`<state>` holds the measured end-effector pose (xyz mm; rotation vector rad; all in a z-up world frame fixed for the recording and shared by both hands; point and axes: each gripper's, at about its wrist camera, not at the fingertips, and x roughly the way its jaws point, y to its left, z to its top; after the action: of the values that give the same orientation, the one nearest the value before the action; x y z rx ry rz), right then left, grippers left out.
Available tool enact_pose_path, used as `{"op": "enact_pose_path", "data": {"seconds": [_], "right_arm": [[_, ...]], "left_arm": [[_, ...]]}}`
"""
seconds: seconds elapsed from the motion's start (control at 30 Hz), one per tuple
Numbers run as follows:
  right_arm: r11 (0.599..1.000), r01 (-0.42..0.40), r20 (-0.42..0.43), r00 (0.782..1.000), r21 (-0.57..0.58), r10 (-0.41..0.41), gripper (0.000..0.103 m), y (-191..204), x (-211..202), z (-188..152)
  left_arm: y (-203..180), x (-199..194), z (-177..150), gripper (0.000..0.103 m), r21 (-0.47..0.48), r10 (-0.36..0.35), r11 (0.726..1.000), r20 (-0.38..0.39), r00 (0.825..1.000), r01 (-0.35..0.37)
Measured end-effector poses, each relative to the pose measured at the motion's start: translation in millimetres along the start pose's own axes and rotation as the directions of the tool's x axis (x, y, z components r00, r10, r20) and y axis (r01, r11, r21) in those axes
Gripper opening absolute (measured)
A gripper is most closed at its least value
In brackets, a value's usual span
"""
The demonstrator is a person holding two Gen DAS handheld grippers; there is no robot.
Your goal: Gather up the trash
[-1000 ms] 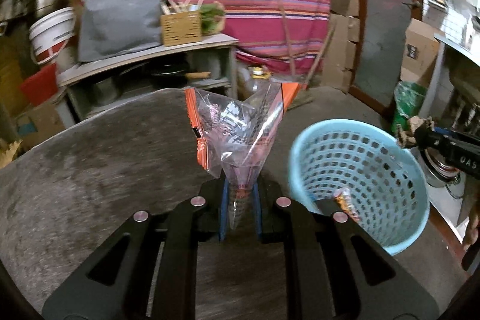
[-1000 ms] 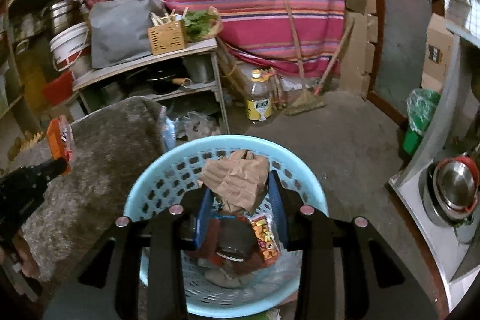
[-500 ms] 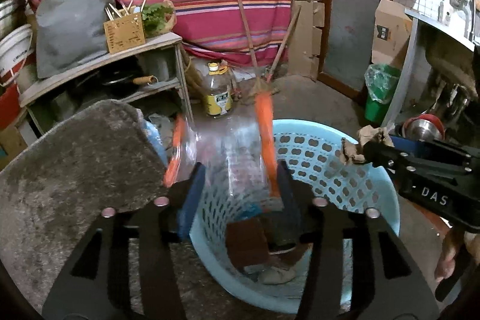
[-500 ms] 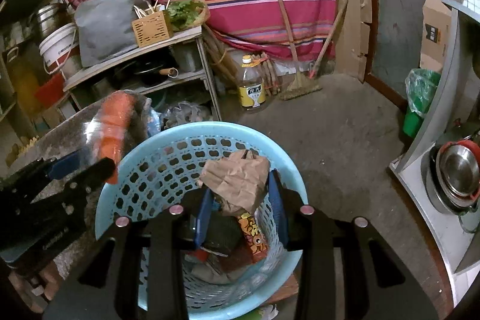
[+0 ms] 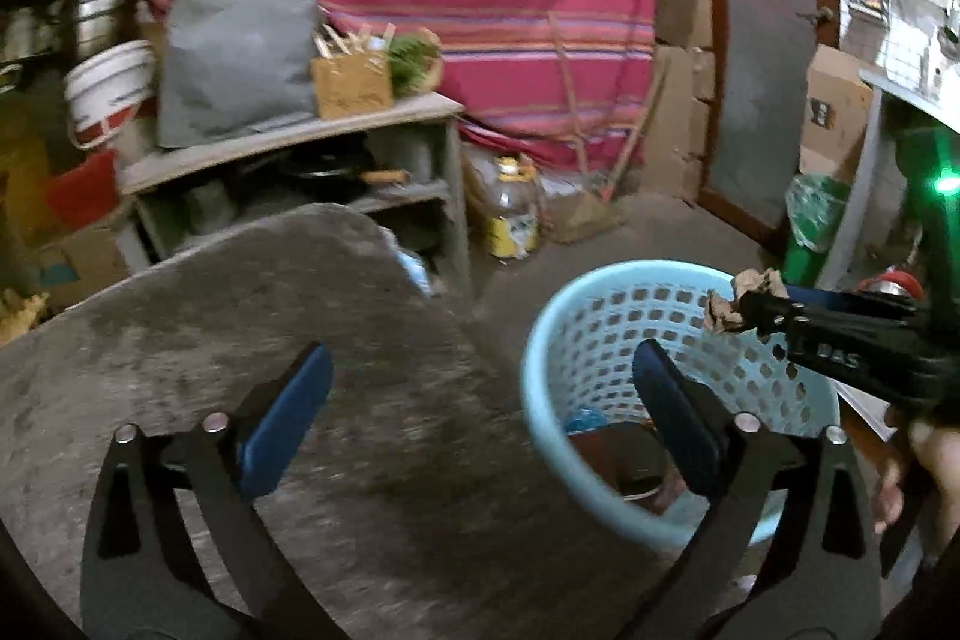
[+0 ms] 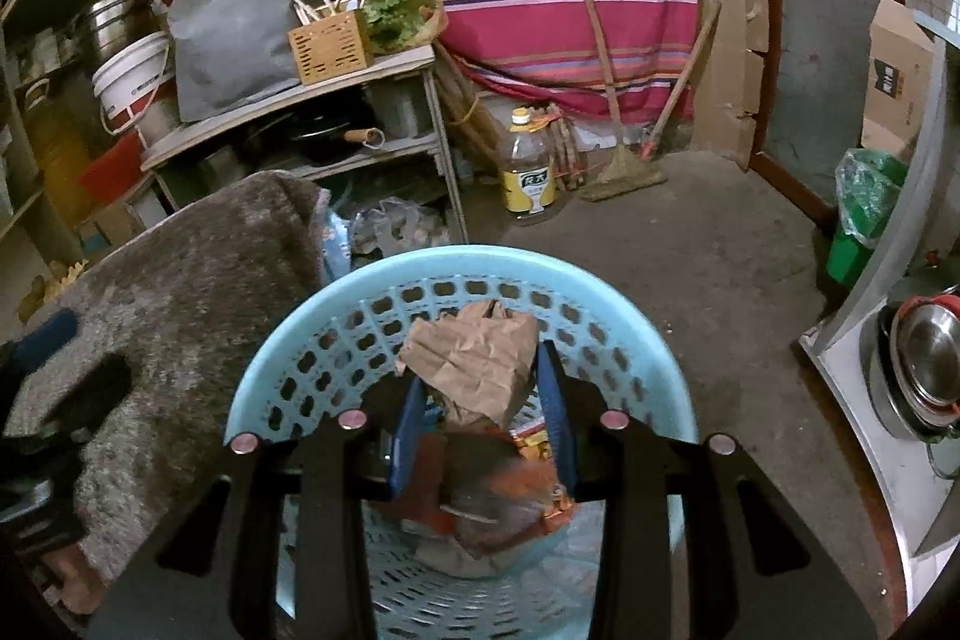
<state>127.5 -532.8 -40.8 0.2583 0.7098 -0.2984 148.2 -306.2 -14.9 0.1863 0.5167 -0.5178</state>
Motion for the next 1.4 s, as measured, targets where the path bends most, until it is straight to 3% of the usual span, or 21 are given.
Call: {"op": "enact_pose_path", "data": {"seconds": [0.07, 0.1, 0.13, 0.17, 0.2, 0.37, 0.53, 0.67, 1.0, 1.23, 1.4], "right_arm": [[1.000, 0.005, -0.005, 1.000, -0.004, -0.005, 0.038, 7.0, 3.9, -0.6], [1.000, 0.010, -0.005, 1.000, -0.005, -0.010, 0.044, 8.4, 4.7, -1.2], [1.000, 0.019, -0.007, 1.000, -0.006, -0.019, 0.055, 12.4, 6.5, -2.9], [1.000, 0.021, -0.006, 1.000, -0.009, -0.021, 0.076, 15.0, 7.0, -3.7], [0.999, 0.032, -0.003, 0.999, -0.014, -0.032, 0.083, 18.3, 7.1, -5.3], [0.996, 0.079, 0.011, 0.997, -0.039, -0.078, 0.098, 35.3, 2.3, -14.8], [0.995, 0.037, 0.026, 0.999, -0.090, -0.035, 0.098, 60.6, -20.3, -31.8], [0.995, -0.021, 0.086, 0.996, -0.102, 0.030, 0.099, 91.6, -55.7, -49.2], [0.967, -0.118, 0.163, 0.974, -0.228, 0.157, 0.099, 175.1, -115.0, -130.8], [0.953, -0.117, 0.256, 0.948, -0.278, 0.191, 0.099, 199.3, -145.8, -166.2], [0.950, -0.105, 0.293, 0.936, -0.294, 0.194, 0.099, 204.9, -150.9, -170.5]], "left_arm": [[12.3, -16.1, -2.9, 0.097, -0.012, 0.029, 1.000, 0.024, 0.999, -0.029], [20.3, -26.0, -5.2, 0.097, -0.022, 0.044, 0.999, 0.037, 0.998, -0.043], [27.0, -34.9, -7.7, 0.098, -0.033, 0.056, 0.998, 0.047, 0.997, -0.055], [35.2, -43.7, -10.0, 0.098, -0.045, 0.071, 0.997, 0.056, 0.996, -0.068], [40.7, -49.7, -12.4, 0.098, -0.054, 0.082, 0.995, 0.062, 0.995, -0.078], [83.5, -96.2, -32.7, 0.098, -0.113, 0.174, 0.980, 0.087, 0.981, -0.164], [121.3, -141.2, -58.9, 0.098, -0.162, 0.244, 0.961, 0.112, 0.963, -0.224], [151.2, -168.6, -85.8, 0.098, -0.209, 0.278, 0.944, 0.077, 0.957, -0.257], [175.4, -215.9, -152.7, 0.098, -0.241, 0.424, 0.886, 0.073, 0.903, -0.396], [173.5, -220.7, -177.5, 0.098, -0.239, 0.435, 0.882, 0.083, 0.897, -0.406], [180.4, -216.4, -181.9, 0.098, -0.255, 0.445, 0.875, 0.084, 0.892, -0.412]]}}
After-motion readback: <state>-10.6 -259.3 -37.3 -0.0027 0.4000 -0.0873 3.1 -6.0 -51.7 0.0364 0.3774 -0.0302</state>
